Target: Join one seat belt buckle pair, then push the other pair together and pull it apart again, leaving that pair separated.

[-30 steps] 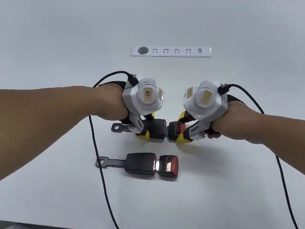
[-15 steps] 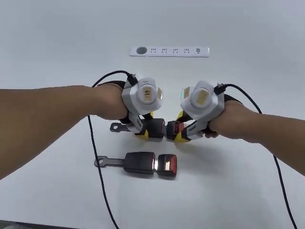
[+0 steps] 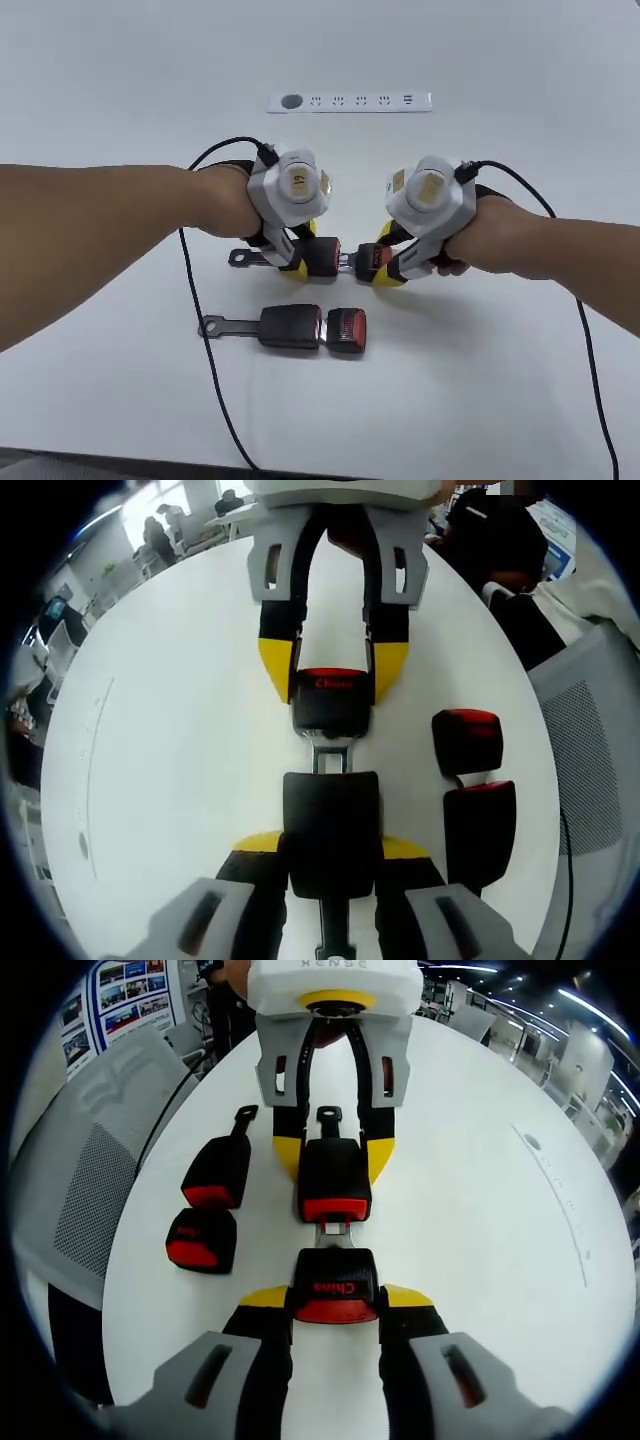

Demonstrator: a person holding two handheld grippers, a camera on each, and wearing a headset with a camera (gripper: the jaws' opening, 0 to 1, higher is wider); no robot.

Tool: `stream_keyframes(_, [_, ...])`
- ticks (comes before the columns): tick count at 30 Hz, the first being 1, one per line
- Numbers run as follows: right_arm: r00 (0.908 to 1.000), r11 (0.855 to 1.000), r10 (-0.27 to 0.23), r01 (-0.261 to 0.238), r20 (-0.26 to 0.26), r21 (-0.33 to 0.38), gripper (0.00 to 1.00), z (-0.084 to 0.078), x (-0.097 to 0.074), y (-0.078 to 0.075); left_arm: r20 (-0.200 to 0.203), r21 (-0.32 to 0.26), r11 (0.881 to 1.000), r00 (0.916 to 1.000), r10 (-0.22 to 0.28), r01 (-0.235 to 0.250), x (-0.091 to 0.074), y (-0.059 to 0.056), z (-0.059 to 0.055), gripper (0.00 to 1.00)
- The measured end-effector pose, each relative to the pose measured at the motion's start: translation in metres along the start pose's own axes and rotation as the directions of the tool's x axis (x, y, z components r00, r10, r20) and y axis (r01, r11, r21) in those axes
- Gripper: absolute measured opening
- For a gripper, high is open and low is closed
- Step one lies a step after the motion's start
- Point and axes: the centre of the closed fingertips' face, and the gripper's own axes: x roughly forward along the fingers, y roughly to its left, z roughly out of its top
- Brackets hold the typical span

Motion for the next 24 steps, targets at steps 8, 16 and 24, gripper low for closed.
stream_keyframes(8, [0.9996,0.999,-0.026,0.027,-0.001,0.028,0.32,-0.023,-0.015,0.001,-0.002,0.002,1.0,1.0,0.002,-0.002,0.0,-0.001,0.0,0.34])
stream_keyframes(16, [0.997,0.996,-0.057,0.06,-0.052,0.066,0.32,-0.073,-0.048,0.004,-0.019,0.013,1.0,0.9998,0.004,-0.004,-0.001,-0.001,-0.002,0.34])
stream_keyframes(24, [0.9924,0.996,-0.076,0.08,-0.097,0.046,0.33,-0.104,-0.063,0.01,-0.02,0.009,1.0,0.9998,0.008,-0.008,-0.001,-0.002,-0.002,0.34])
